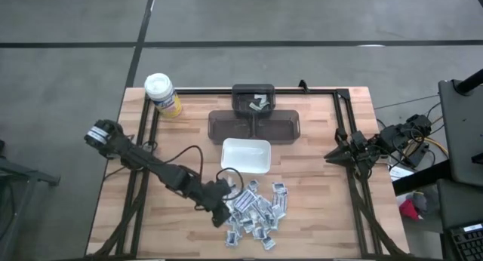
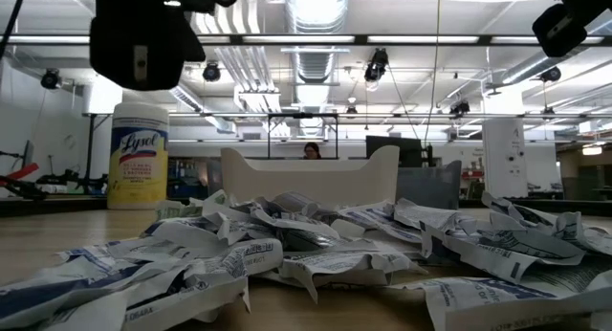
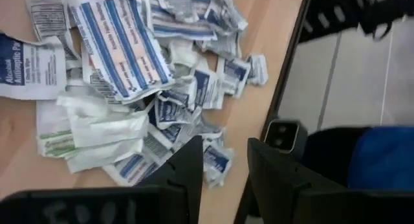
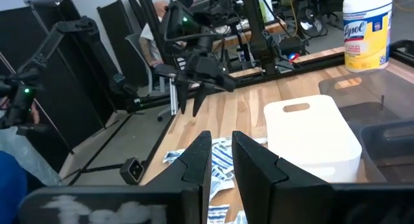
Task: Pick & Place First Aid Supplies
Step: Put the green bandage into the top black bin
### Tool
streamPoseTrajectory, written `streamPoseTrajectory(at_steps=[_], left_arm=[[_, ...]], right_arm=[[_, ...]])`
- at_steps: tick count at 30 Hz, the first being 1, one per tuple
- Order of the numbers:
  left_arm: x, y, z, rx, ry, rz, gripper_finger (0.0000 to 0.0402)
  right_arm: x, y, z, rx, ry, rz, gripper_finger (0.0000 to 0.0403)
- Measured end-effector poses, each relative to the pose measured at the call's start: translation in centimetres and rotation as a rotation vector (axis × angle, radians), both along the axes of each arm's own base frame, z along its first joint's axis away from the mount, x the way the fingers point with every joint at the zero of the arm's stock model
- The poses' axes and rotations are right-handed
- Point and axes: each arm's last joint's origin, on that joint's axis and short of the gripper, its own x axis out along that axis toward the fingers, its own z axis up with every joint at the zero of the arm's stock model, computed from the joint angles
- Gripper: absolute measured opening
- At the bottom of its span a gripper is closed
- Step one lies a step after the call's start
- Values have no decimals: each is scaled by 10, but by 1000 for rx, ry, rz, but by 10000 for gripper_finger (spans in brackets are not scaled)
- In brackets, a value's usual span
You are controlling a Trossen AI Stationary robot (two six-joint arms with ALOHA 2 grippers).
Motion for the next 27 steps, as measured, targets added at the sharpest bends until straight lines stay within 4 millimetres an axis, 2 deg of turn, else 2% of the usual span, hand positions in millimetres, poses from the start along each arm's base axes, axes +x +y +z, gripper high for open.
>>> streamPoseTrajectory(at_steps=[6,11,14,21,27], left_arm=[[18,-21,-14,-21,70,21,112],[32,-32,-22,51,285,2,112],[37,-34,-19,124,387,7,112],[52,-45,-21,281,339,-40,112],[50,-49,-37,332,377,-88,112]], right_arm=[[0,0,1,1,-2,0,59],[0,0,1,-5,-3,1,59],[0,0,1,-33,-9,4,59],[0,0,1,-42,-12,5,59],[0,0,1,-42,-12,4,59]])
